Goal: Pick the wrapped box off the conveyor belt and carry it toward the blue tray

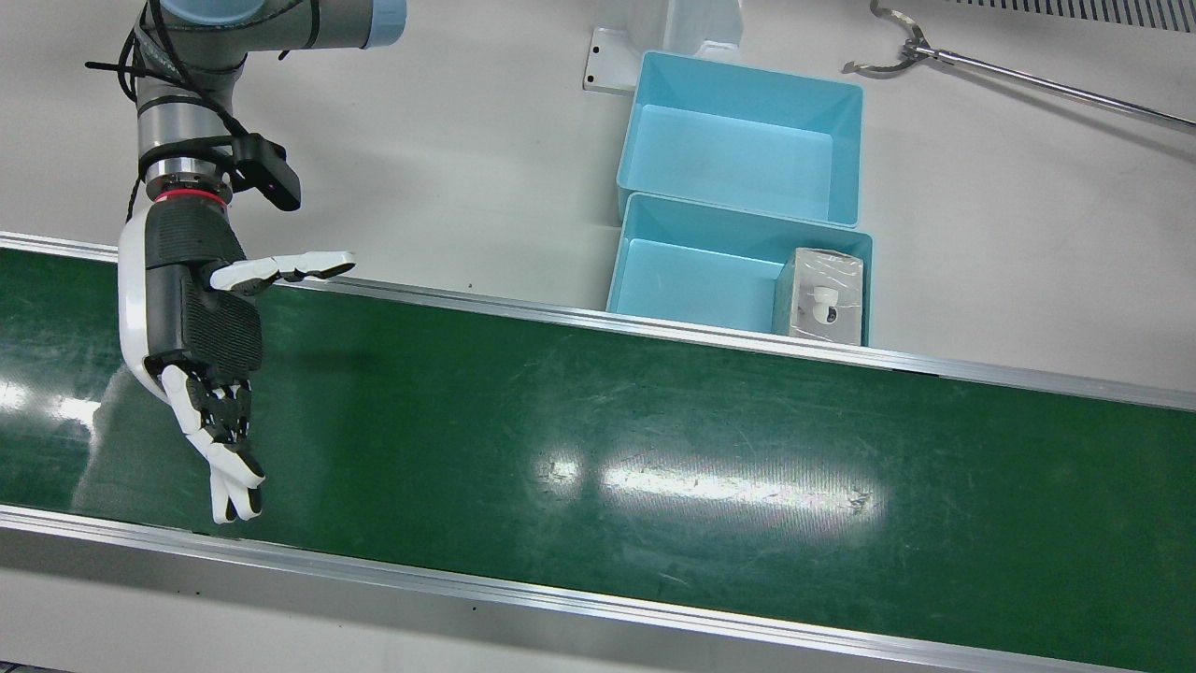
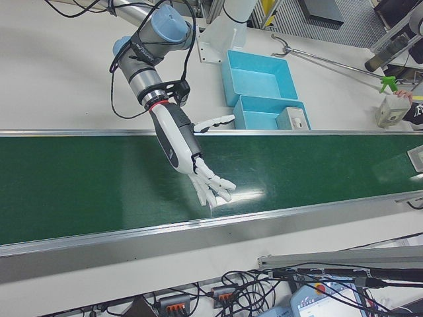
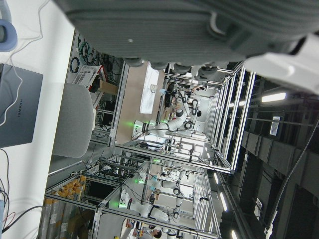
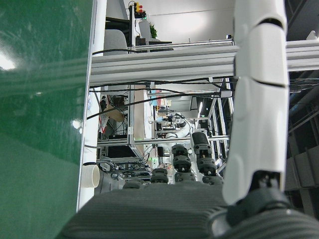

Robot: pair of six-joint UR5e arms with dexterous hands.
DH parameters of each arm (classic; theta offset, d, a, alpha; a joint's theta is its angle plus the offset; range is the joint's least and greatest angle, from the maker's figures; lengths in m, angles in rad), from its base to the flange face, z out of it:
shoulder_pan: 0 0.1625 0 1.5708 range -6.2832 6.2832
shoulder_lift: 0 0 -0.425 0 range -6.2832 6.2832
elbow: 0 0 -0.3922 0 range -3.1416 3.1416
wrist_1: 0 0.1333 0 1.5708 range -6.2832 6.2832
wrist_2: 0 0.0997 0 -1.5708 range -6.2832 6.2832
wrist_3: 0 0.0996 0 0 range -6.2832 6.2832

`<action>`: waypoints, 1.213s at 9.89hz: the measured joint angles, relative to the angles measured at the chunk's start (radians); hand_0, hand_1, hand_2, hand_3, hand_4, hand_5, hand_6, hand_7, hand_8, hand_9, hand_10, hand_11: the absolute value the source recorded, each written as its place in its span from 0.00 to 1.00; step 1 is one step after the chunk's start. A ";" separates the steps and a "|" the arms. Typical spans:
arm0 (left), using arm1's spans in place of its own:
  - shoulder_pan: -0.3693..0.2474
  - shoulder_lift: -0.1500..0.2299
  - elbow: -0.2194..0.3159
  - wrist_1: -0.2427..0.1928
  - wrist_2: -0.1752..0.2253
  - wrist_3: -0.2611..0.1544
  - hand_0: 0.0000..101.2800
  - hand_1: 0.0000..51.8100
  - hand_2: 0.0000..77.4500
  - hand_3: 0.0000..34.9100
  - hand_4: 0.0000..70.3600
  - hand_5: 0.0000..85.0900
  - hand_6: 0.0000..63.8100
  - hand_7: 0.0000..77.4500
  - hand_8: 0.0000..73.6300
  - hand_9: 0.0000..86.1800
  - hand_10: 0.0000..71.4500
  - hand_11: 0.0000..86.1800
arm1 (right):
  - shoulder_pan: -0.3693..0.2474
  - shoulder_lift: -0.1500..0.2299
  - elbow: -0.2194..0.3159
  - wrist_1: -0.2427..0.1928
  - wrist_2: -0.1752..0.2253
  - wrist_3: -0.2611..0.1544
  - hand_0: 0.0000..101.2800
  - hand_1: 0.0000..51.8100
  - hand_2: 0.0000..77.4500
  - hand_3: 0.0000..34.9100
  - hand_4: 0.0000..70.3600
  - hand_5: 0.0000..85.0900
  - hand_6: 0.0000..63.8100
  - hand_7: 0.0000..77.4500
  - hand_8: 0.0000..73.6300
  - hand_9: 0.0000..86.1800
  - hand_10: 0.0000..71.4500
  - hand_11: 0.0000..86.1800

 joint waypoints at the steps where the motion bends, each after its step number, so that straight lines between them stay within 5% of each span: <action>1: 0.000 0.000 0.000 0.000 0.000 0.000 0.00 0.00 0.01 0.00 0.00 0.01 0.01 0.01 0.01 0.00 0.00 0.01 | 0.000 0.000 0.000 0.000 0.000 0.000 0.47 0.29 0.11 0.00 0.13 0.19 0.05 0.04 0.01 0.05 0.00 0.01; 12: 0.000 0.000 0.000 0.000 0.000 0.000 0.00 0.00 0.01 0.00 0.00 0.01 0.01 0.01 0.01 0.01 0.00 0.01 | -0.005 0.002 0.000 0.000 0.001 -0.002 0.47 0.28 0.11 0.00 0.15 0.20 0.06 0.04 0.01 0.06 0.00 0.01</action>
